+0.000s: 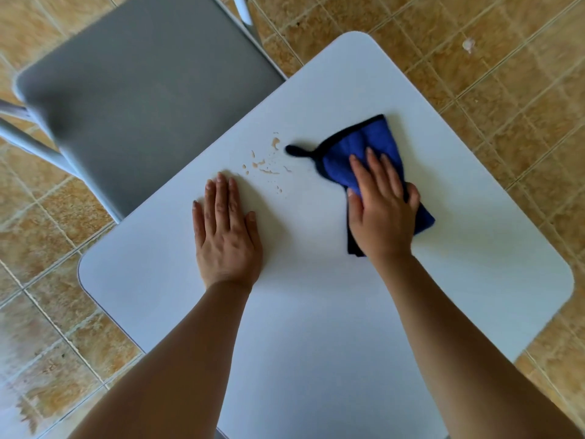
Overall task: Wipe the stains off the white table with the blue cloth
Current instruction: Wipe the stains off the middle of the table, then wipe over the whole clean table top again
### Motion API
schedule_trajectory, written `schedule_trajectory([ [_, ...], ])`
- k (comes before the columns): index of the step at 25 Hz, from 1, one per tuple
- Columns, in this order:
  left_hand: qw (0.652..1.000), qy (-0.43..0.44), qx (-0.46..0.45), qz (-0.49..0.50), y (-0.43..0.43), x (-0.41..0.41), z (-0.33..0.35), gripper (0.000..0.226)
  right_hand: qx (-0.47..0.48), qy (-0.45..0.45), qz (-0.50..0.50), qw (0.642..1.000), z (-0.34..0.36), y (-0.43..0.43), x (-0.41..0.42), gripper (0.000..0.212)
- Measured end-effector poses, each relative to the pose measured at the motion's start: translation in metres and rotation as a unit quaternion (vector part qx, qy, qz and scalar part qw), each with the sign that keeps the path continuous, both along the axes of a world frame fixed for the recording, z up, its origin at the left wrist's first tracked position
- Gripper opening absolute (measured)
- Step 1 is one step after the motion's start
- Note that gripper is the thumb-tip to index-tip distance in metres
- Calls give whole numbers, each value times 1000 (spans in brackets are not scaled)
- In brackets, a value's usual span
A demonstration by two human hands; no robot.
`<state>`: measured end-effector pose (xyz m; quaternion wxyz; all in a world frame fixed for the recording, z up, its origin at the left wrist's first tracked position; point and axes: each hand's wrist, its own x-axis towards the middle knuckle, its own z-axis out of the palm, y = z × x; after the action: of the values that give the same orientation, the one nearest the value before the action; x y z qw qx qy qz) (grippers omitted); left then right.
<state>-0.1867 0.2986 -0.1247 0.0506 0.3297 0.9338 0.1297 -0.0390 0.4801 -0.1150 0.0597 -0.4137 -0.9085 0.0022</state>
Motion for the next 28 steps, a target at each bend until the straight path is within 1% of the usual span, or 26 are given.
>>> schedule_trajectory([
  [3, 1000, 0, 2, -2, 0, -1, -1, 57, -27, -8, -126, 992, 4, 37, -20, 50],
  [5, 1000, 0, 2, -1, -1, -1, -1, 57, -69, -14, -155, 985, 7, 57, -54, 53],
  [8, 1000, 2, 0, -2, -3, -1, -2, 57, -75, -12, -116, 990, 4, 50, -101, 53],
  [11, 1000, 2, 2, -3, -2, 0, -3, 58, -31, 25, -37, 999, -6, 9, -123, 50],
  [13, 1000, 6, 7, -1, -2, 0, -3, 57, -18, 48, -3, 999, -11, -15, -125, 48],
  [16, 999, -9, 35, 1, -6, -1, -1, 57, -19, 69, 15, 997, -11, -38, -120, 47],
  [19, 997, -23, 70, -6, -18, -4, 3, 56, -15, 68, 27, 997, -10, -59, -113, 47],
  [23, 999, -8, 32, 21, -55, -8, 3, 57, -19, 60, 23, 998, -7, -93, -98, 48],
  [25, 1000, -8, 19, 13, -70, -10, 1, 58, -8, 53, 37, 998, -7, -107, -78, 48],
  [27, 1000, 1, 24, 2, -75, -12, -2, 58, 15, 39, 39, 998, -9, -110, -52, 47],
  [28, 1000, 7, 30, 1, -74, -12, -2, 57, 24, 29, 18, 999, -9, -106, -42, 47],
])
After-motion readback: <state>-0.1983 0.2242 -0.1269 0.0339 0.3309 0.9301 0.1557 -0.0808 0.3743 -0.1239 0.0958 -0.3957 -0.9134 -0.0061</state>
